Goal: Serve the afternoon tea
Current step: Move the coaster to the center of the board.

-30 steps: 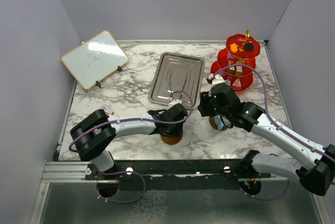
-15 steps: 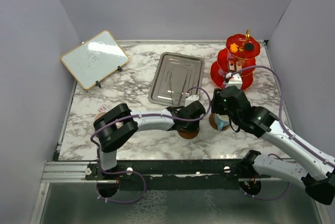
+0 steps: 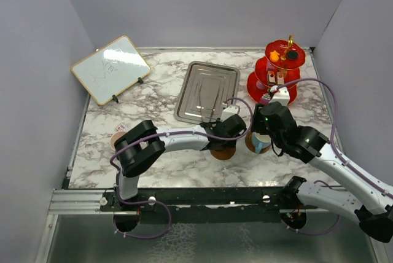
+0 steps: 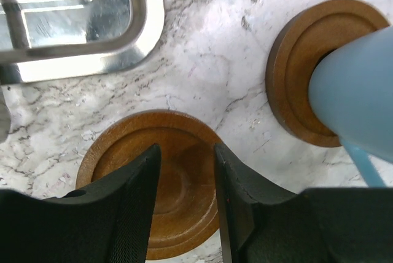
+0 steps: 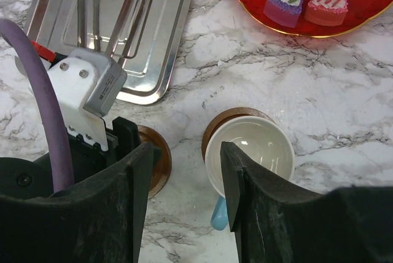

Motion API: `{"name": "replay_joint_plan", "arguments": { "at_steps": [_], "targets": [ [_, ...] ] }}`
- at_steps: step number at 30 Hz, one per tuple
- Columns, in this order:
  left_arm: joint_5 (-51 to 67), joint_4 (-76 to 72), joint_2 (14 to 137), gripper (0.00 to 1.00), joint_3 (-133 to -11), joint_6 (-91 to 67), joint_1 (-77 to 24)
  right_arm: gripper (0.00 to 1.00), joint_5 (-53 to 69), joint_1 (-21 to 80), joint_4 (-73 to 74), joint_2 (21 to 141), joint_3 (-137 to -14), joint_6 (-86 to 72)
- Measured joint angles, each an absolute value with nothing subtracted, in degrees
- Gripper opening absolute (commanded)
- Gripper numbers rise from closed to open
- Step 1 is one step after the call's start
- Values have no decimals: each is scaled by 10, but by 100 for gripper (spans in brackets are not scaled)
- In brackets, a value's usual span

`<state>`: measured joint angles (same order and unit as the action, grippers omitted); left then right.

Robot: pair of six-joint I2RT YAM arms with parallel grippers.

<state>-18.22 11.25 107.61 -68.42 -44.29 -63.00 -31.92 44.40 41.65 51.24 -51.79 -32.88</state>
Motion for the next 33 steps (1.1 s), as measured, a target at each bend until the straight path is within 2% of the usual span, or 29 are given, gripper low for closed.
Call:
{"name": "replay_joint_plan", "arguments": {
  "at_steps": [6,16,33],
  "targets": [
    [-199,121,1084,42,-719,-427,-630,49,-319,444,419,508,-518,-330],
    [-184,142,1068,54,-700,-427,-630,50,-319,444,423,494,-518,-330],
    [-152,120,1082,51,-679,-432,-630,50,-319,444,423,494,-515,-330]
  ]
}}
